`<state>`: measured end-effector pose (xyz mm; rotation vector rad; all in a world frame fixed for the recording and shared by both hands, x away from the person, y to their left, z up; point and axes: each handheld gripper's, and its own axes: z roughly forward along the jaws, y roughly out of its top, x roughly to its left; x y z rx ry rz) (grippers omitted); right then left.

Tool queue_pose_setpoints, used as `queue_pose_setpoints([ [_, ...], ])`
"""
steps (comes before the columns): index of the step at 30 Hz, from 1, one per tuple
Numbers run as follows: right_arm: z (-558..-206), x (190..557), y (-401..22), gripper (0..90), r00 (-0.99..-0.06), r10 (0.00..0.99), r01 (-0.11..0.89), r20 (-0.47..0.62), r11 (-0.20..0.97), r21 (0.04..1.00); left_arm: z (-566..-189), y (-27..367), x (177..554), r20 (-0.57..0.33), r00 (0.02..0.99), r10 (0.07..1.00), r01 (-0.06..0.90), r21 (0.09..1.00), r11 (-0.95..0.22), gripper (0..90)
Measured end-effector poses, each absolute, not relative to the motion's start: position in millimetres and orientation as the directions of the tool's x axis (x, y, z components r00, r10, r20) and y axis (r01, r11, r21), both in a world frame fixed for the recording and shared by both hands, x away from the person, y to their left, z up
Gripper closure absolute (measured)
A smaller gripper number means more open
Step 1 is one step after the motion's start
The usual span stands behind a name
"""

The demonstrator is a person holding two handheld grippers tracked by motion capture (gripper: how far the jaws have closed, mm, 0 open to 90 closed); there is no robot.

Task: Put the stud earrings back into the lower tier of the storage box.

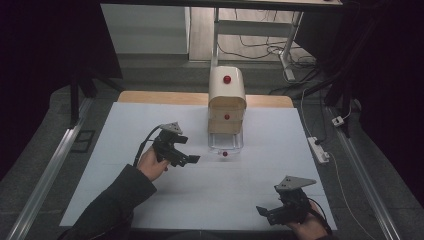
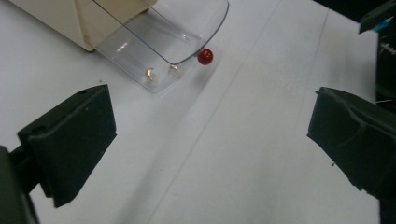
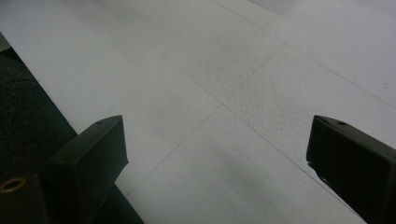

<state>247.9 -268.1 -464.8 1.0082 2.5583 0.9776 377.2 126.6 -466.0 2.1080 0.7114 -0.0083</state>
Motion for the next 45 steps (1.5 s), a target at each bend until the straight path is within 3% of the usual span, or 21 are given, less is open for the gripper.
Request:
queue_pose_setpoints([
  [17,-464,248,-271,1.0,-0.735,0.676,0.528,0.059,0.514,0.676,-467,139,352,-0.227,0.835,0.501,0.482,0.741,-0.467,0.0],
  [24,-463,249,-275,0.0,-0.718,0.690,0.543,0.090,0.474,0.693,-465,151,338,-0.250,0.820,0.515,0.498,0.755,-0.426,0.0],
  [45,-463,248,-272,0.0,-0.727,0.683,0.532,0.063,0.503,0.682,-465,177,305,-0.271,0.810,0.521,0.502,0.780,-0.374,0.0],
])
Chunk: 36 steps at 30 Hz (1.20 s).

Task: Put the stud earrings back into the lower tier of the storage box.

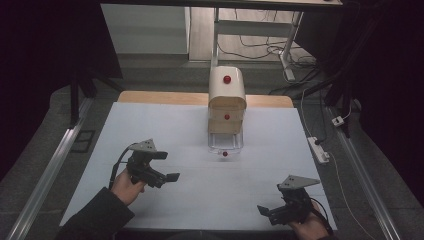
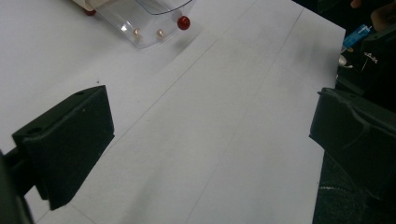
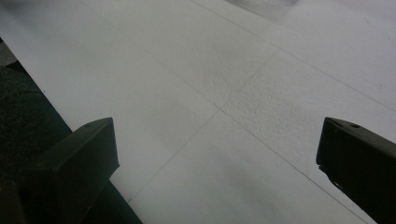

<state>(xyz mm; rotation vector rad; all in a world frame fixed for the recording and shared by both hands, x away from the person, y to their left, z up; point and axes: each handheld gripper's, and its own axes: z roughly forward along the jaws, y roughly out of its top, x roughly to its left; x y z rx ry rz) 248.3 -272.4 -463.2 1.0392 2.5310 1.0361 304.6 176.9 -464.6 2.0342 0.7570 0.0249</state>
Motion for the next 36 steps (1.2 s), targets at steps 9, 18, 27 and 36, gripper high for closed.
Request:
queue_pose_setpoints([
  [9,-463,248,-272,0.0,-0.727,0.684,0.531,0.060,0.504,0.681,-465,187,295,-0.281,0.797,0.535,0.512,0.784,-0.350,0.0],
  [18,-463,248,-272,0.0,-0.727,0.684,0.530,0.057,0.508,0.679,-466,198,286,-0.297,0.777,0.554,0.528,0.788,-0.318,0.0],
  [27,-463,248,-271,0.0,-0.729,0.682,0.528,0.056,0.508,0.680,-469,208,275,-0.309,0.750,0.585,0.555,0.776,-0.301,0.0],
  [36,-463,249,-271,0.0,-0.729,0.682,0.528,0.058,0.506,0.682,-472,219,262,-0.325,0.735,0.595,0.571,0.771,-0.284,0.0],
])
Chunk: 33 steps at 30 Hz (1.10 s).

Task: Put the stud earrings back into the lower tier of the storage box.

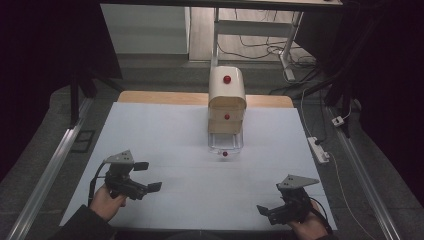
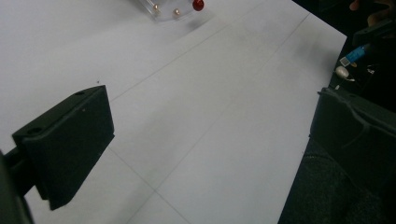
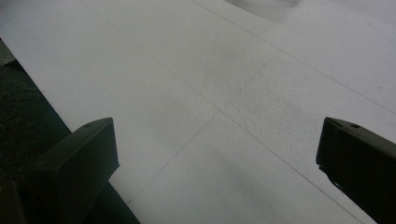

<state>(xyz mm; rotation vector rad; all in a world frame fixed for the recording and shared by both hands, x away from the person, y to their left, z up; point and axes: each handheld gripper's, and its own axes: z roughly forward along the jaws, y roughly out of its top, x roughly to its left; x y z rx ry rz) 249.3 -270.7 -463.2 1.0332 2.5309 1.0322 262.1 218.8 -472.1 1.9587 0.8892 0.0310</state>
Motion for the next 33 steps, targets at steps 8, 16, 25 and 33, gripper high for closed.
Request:
queue_pose_setpoints([
  [8,-463,249,-270,0.0,-0.729,0.682,0.528,0.056,0.509,0.680,-474,233,250,-0.343,0.717,0.607,0.581,0.775,-0.249,0.0],
  [16,-463,249,-270,0.0,-0.730,0.682,0.529,0.053,0.513,0.676,-475,246,238,-0.337,0.699,0.631,0.587,0.774,-0.236,0.0],
  [25,-463,249,-270,0.0,-0.727,0.684,0.531,0.053,0.512,0.675,-478,256,226,-0.330,0.681,0.654,0.599,0.765,-0.237,0.0],
  [33,-463,248,-271,0.0,-0.723,0.689,0.535,0.051,0.511,0.673,-480,267,216,-0.343,0.659,0.669,0.611,0.763,-0.210,0.0],
])
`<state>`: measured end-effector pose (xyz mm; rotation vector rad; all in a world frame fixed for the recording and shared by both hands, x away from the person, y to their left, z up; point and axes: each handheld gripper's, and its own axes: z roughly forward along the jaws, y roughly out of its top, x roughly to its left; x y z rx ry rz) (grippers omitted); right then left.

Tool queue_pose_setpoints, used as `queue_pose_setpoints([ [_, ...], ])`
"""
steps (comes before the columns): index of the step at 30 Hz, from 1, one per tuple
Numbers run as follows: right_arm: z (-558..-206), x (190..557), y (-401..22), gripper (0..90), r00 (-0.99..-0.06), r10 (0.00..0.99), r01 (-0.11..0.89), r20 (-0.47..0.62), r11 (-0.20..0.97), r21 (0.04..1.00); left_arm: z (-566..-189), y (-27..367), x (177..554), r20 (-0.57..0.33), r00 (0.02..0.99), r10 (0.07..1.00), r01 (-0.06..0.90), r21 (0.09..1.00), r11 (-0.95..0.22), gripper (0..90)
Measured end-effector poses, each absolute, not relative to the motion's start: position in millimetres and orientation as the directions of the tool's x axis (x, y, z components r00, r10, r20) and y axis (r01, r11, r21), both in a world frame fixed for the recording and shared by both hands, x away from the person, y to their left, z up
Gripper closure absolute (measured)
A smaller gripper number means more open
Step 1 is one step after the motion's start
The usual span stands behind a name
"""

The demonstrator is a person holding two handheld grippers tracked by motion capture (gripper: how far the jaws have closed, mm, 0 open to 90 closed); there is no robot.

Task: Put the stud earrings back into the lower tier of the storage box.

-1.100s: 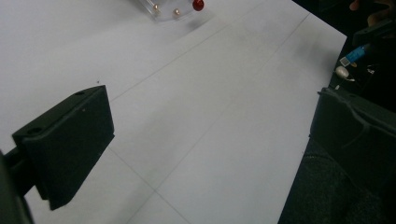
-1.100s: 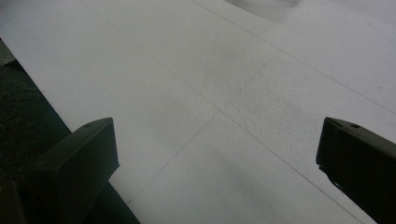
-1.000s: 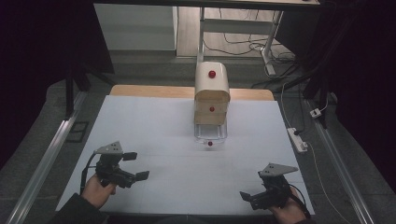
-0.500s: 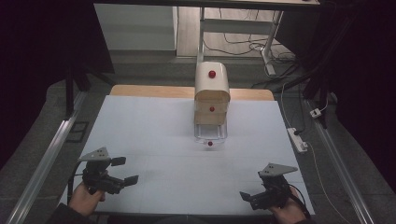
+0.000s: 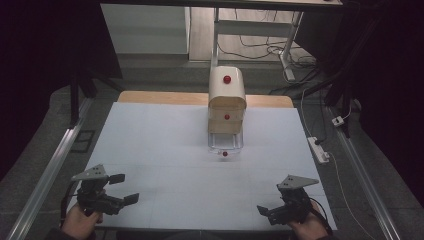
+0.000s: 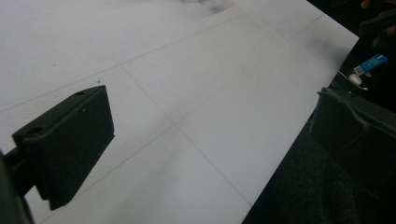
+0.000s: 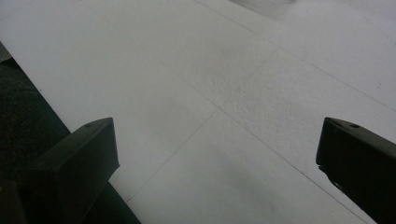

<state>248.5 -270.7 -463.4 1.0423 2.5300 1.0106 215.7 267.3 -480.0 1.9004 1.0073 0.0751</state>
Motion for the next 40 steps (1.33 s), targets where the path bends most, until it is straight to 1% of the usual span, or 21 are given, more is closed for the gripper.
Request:
queue_pose_setpoints([
  [22,-464,249,-270,0.0,-0.721,0.691,0.538,0.051,0.511,0.671,-479,288,192,-0.322,0.601,0.731,0.631,0.753,-0.186,0.0],
  [34,-463,248,-270,0.0,-0.721,0.692,0.536,0.047,0.514,0.670,-477,288,181,-0.270,0.583,0.766,0.653,0.717,-0.245,0.0],
  [40,-464,248,-270,0.0,-0.721,0.692,0.536,0.037,0.523,0.662,-478,288,183,-0.281,0.584,0.762,0.665,0.704,-0.250,0.0],
])
